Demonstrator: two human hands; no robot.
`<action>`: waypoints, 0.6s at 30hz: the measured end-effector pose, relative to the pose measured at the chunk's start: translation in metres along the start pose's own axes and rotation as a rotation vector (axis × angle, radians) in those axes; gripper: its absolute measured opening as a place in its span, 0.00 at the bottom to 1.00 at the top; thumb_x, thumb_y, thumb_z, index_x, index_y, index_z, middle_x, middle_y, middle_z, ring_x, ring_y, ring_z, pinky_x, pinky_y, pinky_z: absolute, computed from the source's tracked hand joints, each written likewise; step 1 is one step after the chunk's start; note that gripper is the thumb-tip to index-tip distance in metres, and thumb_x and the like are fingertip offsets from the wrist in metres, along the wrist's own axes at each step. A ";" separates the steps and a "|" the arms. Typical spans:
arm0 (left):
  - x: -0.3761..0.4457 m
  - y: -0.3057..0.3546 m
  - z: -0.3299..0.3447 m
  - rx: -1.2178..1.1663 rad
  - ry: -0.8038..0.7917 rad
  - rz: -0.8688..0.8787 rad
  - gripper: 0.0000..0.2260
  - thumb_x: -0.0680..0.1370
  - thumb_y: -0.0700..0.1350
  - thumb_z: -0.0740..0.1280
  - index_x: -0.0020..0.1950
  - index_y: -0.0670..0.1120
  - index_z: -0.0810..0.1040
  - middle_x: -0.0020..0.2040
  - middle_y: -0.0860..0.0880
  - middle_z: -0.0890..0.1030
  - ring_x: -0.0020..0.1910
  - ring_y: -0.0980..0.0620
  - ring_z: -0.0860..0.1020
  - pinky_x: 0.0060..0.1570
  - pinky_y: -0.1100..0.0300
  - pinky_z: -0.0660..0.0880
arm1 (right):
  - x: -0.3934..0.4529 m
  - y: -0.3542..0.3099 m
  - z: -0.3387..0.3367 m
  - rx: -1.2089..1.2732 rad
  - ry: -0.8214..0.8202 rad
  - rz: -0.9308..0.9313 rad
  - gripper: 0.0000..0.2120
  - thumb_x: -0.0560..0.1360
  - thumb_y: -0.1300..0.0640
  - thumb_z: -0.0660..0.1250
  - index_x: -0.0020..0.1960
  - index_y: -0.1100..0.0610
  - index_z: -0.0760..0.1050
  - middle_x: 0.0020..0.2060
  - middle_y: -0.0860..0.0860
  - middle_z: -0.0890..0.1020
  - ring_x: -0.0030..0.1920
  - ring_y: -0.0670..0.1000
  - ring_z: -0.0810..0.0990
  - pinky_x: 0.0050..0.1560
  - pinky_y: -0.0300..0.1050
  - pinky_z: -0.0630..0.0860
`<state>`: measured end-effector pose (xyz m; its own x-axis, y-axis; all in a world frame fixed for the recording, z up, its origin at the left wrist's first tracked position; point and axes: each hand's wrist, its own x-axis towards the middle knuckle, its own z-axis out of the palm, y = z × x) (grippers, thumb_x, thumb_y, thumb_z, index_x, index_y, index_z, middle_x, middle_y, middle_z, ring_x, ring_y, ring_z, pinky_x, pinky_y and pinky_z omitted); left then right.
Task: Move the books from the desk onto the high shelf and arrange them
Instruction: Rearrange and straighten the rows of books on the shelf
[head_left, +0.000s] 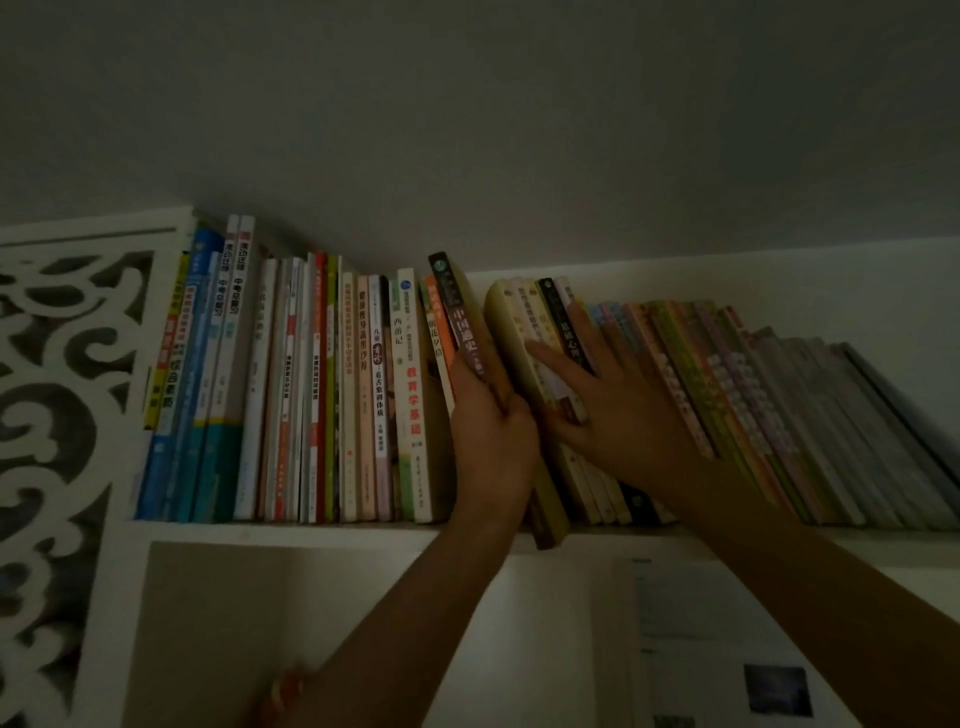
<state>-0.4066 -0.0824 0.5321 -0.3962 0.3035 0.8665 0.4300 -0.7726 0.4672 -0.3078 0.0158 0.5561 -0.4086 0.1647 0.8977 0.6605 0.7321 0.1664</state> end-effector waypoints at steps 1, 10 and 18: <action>0.000 0.003 -0.003 -0.032 -0.003 -0.010 0.23 0.81 0.41 0.57 0.75 0.50 0.57 0.64 0.51 0.72 0.55 0.61 0.72 0.56 0.66 0.71 | 0.000 -0.001 -0.001 0.026 -0.011 0.007 0.31 0.73 0.38 0.54 0.72 0.35 0.46 0.72 0.41 0.34 0.76 0.60 0.41 0.71 0.68 0.49; -0.011 0.044 -0.049 -0.119 -0.008 -0.091 0.14 0.81 0.43 0.60 0.66 0.52 0.67 0.56 0.53 0.76 0.51 0.55 0.77 0.46 0.56 0.79 | -0.003 -0.012 -0.008 0.134 -0.086 0.032 0.29 0.78 0.47 0.60 0.74 0.38 0.51 0.76 0.47 0.38 0.75 0.59 0.37 0.71 0.68 0.38; -0.011 0.039 -0.075 -0.149 0.030 -0.220 0.23 0.78 0.41 0.65 0.72 0.51 0.64 0.62 0.49 0.75 0.54 0.50 0.77 0.38 0.57 0.78 | -0.060 -0.003 -0.006 0.306 -0.237 -0.133 0.35 0.69 0.38 0.63 0.73 0.40 0.54 0.73 0.43 0.39 0.74 0.54 0.33 0.72 0.66 0.39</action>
<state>-0.4461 -0.1579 0.5273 -0.4914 0.4583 0.7406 0.2078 -0.7641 0.6107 -0.2818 -0.0002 0.5041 -0.6353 0.1766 0.7518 0.3888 0.9143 0.1138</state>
